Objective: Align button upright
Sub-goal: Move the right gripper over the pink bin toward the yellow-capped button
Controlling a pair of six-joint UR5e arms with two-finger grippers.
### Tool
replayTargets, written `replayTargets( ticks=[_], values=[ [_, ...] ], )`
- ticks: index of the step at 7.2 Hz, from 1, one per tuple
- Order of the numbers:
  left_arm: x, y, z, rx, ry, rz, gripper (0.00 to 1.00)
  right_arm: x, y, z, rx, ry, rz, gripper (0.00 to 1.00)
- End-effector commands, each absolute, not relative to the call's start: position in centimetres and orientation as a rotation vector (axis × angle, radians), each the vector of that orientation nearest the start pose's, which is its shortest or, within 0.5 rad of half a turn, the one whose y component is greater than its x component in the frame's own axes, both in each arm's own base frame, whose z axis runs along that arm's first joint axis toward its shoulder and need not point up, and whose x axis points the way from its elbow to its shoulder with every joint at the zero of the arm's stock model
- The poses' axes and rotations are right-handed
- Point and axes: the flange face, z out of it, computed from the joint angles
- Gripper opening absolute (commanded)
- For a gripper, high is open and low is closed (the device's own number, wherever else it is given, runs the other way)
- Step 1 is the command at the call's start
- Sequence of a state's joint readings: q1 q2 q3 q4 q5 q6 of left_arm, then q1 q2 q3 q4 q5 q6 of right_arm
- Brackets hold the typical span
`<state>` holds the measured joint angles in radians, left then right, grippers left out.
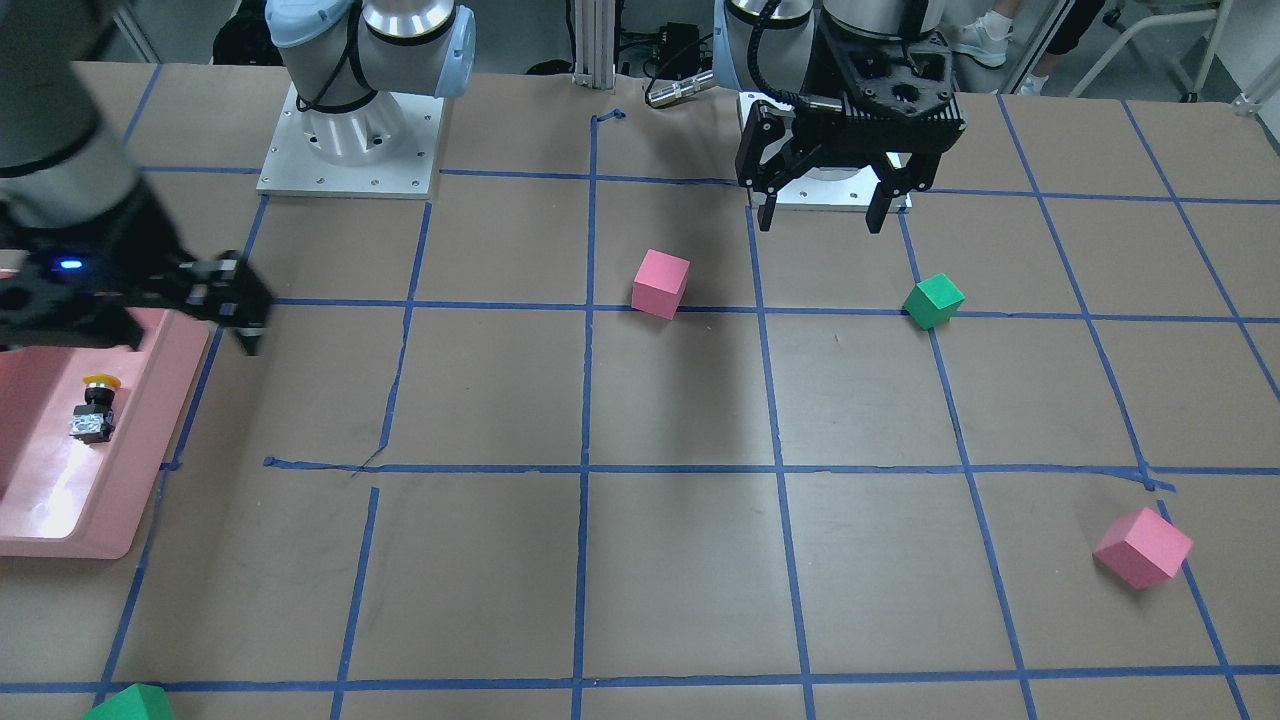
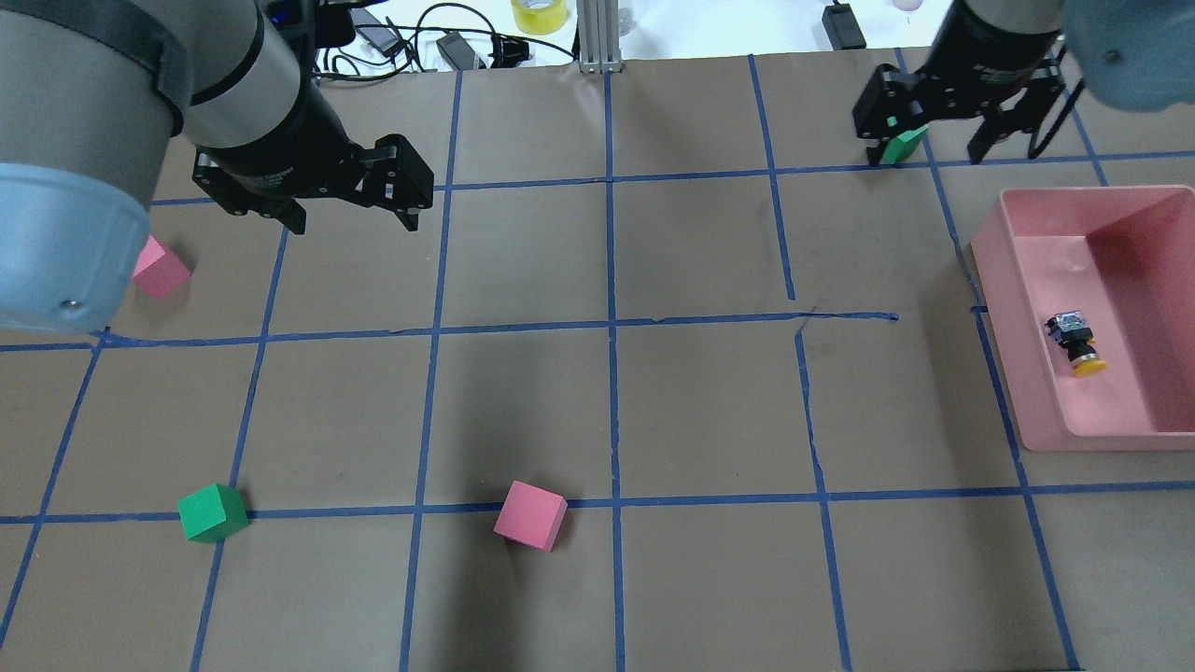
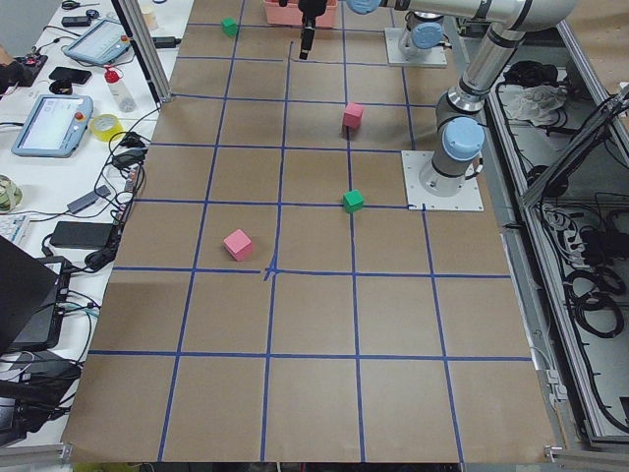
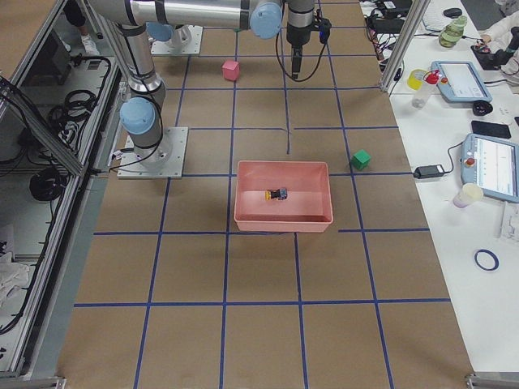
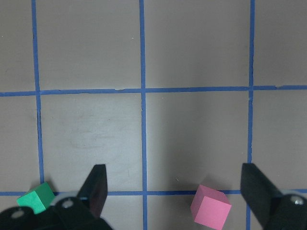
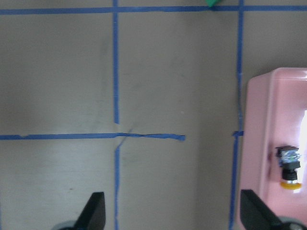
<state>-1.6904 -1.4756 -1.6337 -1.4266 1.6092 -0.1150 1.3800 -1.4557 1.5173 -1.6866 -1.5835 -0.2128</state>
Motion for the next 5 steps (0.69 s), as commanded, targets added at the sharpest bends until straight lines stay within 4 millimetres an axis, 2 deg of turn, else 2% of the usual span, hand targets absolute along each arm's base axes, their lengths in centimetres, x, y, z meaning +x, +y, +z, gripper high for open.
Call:
replayTargets(
  ticks=[1, 2, 3, 4, 5],
  values=[
    [-18.4, -44.8, 51.8, 0.002, 3.112, -0.280, 1.00, -14.9, -54.3, 44.9, -0.280, 3.145, -0.033, 0.97],
    [-18.4, -44.8, 51.8, 0.002, 3.112, -0.280, 1.00, -19.3, -53.2, 40.6, -0.222, 3.137, -0.011, 0.97],
    [-18.4, -44.8, 51.8, 0.002, 3.112, -0.280, 1.00, -19.9, -53.6, 35.0, -0.215, 3.180, -0.081, 0.97],
    [-18.4, -44.8, 51.8, 0.002, 3.112, -0.283, 1.00, -19.3, -52.5, 28.6, -0.159, 3.195, -0.084, 0.97],
    [-18.4, -44.7, 51.9, 0.002, 3.112, -0.285, 1.00, -18.2, -50.9, 24.4, -0.166, 3.203, -0.100, 0.97]
  ],
)
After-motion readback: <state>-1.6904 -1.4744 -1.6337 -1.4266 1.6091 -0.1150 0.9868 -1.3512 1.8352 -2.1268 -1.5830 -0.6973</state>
